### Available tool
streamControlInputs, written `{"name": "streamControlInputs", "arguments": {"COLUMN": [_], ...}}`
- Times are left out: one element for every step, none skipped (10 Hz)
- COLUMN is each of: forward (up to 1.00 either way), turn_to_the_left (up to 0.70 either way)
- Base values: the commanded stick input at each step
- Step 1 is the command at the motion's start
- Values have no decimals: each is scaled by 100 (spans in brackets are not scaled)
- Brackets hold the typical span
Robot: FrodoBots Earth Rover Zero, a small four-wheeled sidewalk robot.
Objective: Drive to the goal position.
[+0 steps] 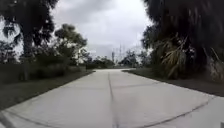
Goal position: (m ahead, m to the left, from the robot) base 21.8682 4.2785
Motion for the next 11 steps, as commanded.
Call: {"name": "streamControlInputs", "arguments": {"forward": [85,85,85,85,85,85,85,85,85,85,85], "turn_to_the_left": [0,0,0,0,0,0,0,0,0,0,0]}}
